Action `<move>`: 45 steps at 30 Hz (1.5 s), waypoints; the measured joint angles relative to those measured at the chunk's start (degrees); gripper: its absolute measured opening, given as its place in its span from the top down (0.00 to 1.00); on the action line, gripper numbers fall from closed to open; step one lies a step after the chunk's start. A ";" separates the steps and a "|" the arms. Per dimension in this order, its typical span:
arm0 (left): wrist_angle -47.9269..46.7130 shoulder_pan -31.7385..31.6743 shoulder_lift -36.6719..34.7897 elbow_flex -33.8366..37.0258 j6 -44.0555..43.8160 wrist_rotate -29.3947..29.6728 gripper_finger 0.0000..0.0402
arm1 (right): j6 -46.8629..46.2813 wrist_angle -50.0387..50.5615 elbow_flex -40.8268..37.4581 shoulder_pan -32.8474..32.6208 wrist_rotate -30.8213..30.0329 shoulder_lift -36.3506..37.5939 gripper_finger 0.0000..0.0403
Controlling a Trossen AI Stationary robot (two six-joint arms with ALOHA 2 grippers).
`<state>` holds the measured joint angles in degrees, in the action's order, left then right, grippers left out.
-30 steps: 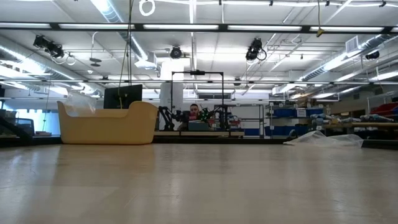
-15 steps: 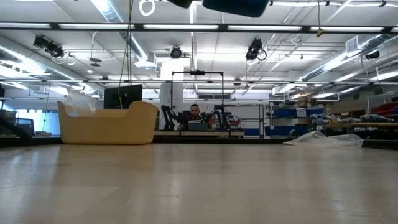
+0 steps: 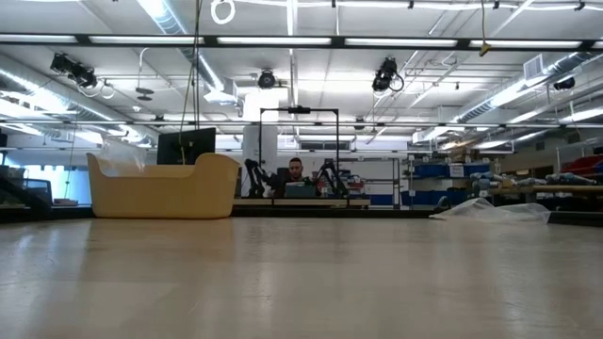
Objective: Roll bandage
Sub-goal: Roll the blue bandage
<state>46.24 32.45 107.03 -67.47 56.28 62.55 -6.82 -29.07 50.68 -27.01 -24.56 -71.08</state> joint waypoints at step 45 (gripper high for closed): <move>-0.25 6.60 0.06 -9.61 -5.57 -7.05 1.00 | 6.01 16.83 0.00 1.20 9.81 0.31 0.83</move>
<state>45.99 39.05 107.09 -77.08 50.72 55.50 -0.81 -12.25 50.68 -25.81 -14.74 -70.76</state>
